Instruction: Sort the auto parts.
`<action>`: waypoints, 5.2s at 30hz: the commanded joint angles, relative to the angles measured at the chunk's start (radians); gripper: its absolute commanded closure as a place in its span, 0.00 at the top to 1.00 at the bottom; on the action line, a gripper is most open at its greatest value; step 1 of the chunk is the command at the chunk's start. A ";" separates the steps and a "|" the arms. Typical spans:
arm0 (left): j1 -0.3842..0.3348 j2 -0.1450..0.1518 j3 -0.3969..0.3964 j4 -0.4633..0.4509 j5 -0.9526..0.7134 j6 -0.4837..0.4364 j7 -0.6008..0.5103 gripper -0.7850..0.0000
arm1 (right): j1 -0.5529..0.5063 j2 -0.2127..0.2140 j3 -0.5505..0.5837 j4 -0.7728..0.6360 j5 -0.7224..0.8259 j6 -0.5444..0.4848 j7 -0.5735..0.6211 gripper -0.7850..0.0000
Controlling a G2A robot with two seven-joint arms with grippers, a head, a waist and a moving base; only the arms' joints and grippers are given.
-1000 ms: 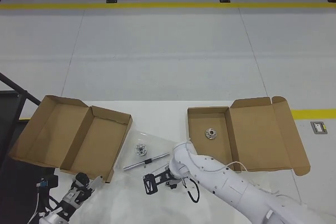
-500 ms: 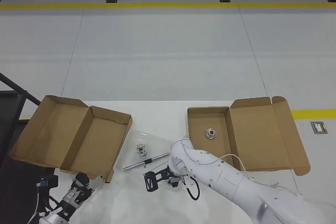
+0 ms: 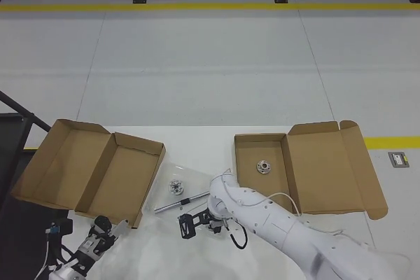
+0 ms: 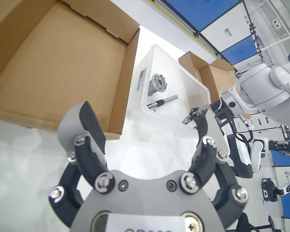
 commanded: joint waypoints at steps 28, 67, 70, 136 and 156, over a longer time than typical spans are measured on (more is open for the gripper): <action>0.000 0.000 0.000 0.000 0.000 0.000 0.000 1.00 | 0.024 -0.081 0.023 0.175 -0.028 -0.032 -0.097 0.00; 0.000 0.000 0.000 0.000 0.000 0.000 0.000 1.00 | -0.532 0.473 0.691 -0.797 -0.722 0.457 -0.807 0.00; 0.000 0.000 0.000 0.000 0.000 0.000 0.000 1.00 | -0.636 0.494 0.779 -0.917 -0.686 0.484 -0.588 0.00; 0.006 0.019 0.023 -0.332 0.284 -0.029 -0.203 1.00 | -0.838 0.505 0.861 -1.165 -0.884 0.411 -0.614 1.00; -0.171 0.023 0.263 -0.354 0.609 0.096 -0.402 1.00 | -1.124 0.546 1.007 -1.282 -0.999 0.573 -0.860 1.00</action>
